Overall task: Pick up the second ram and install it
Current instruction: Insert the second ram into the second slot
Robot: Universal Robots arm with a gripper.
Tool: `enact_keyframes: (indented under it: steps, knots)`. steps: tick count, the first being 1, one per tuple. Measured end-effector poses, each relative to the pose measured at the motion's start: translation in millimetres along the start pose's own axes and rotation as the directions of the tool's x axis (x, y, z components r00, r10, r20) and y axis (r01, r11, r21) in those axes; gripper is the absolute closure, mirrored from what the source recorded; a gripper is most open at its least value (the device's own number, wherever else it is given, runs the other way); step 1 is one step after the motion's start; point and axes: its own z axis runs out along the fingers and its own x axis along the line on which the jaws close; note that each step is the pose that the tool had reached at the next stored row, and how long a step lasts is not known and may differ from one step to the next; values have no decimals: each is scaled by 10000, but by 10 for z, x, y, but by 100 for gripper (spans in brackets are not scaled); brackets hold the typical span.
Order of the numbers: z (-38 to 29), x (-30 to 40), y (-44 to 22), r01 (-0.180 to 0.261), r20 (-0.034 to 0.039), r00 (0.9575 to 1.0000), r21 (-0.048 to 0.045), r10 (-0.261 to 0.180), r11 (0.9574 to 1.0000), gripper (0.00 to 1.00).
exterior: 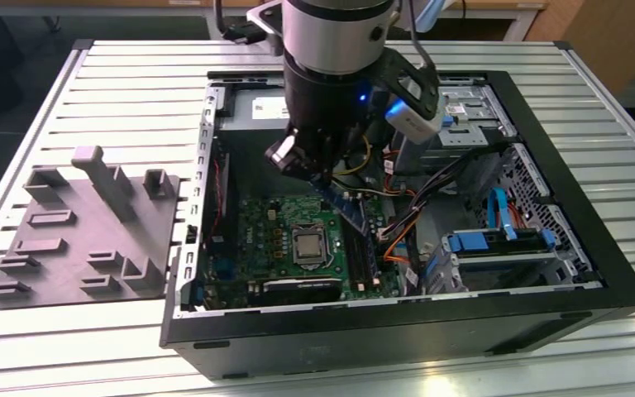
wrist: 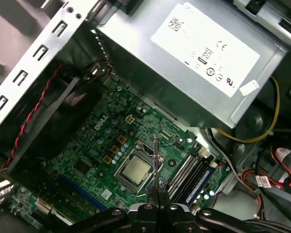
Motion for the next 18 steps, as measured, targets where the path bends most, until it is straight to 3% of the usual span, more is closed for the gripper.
enact_keyframes:
  steps: [4, 9, 14, 18]
  knots:
    - [4, 0, 0, -680, 33, 9977, 23, 680, 9977, 88]
    - [10, 1, 0, -1510, 77, 9885, 49, 1509, 9885, 88]
    - [16, 1, -1, -2368, 123, 9715, 73, 2367, 9715, 88]
    - [21, 1, -1, -3074, 165, 9515, 89, 3072, 9515, 88]
